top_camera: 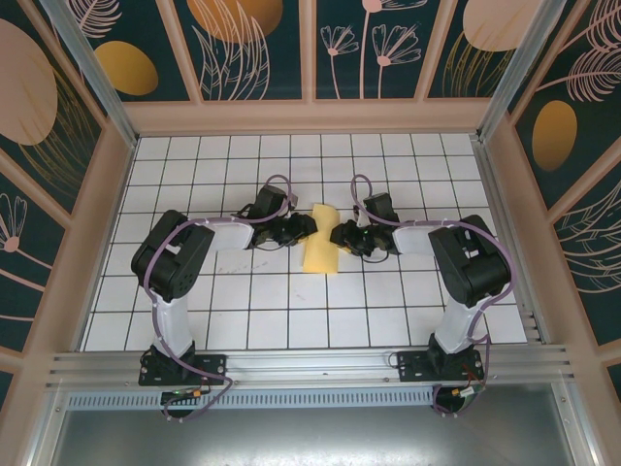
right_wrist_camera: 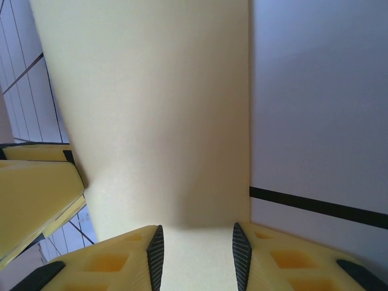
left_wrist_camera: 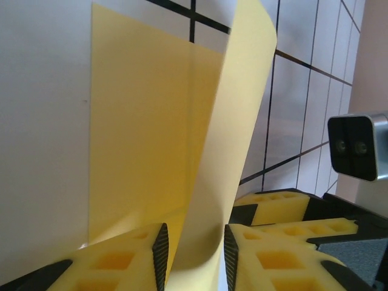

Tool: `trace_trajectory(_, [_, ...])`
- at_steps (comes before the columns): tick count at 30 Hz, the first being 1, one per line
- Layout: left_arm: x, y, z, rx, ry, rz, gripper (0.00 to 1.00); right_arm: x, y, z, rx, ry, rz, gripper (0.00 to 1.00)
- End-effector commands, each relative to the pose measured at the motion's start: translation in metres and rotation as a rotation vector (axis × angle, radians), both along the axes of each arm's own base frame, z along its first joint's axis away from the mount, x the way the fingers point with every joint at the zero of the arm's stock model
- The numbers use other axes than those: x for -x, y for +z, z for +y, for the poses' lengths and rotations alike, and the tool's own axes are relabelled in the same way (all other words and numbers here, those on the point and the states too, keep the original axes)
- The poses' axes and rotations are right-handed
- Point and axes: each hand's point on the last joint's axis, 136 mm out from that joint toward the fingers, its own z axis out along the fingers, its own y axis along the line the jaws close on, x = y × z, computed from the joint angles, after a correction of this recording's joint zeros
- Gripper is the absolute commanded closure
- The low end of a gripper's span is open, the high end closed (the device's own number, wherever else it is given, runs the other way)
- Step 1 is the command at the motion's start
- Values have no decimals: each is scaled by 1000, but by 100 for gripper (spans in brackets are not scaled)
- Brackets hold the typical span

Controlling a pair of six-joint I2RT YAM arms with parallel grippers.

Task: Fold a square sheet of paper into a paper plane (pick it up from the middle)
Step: Fold the triangle a second time at the center of the table.

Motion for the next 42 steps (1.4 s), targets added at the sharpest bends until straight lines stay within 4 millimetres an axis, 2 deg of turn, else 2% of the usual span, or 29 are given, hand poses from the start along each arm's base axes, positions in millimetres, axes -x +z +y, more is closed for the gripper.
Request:
trace_trajectory(1, [-3, 7, -4, 32, -10, -17, 71, 0, 3, -2, -6, -6, -19, 60])
trace_trajectory(5, [-1, 8, -2, 35, -4, -20, 71, -7, 29, -1, -11, -3, -101, 57])
trace_trajectory(12, [2, 19, -7, 81, -25, -38, 69, -4, 44, -10, 30, -14, -156, 53])
trace_trajectory(15, [3, 18, -6, 80, -20, -32, 73, 0, 54, -12, 45, -9, -206, 49])
trace_trajectory(21, [3, 24, -5, 83, -12, -36, 73, 12, 77, -6, 134, 46, -398, 47])
trace_trajectory(22, [8, 18, -2, 73, -13, -21, 72, 20, 78, 1, 152, 73, -434, 47])
trace_trajectory(27, [12, 20, -2, 91, -13, -4, 72, 39, 79, 12, 244, 135, -626, 44])
trace_trajectory(30, [13, 21, -1, 97, -9, -2, 72, 59, 80, 31, 306, 239, -754, 44])
trace_trajectory(32, [14, 21, -1, 99, -8, 0, 73, 66, 76, 39, 390, 283, -824, 44])
trace_trajectory(37, [15, 28, -5, 126, -19, 0, 74, 74, 65, 61, 519, 376, -908, 42])
trace_trajectory(42, [15, 32, -5, 130, -21, -4, 76, 67, 52, 60, 668, 387, -941, 42])
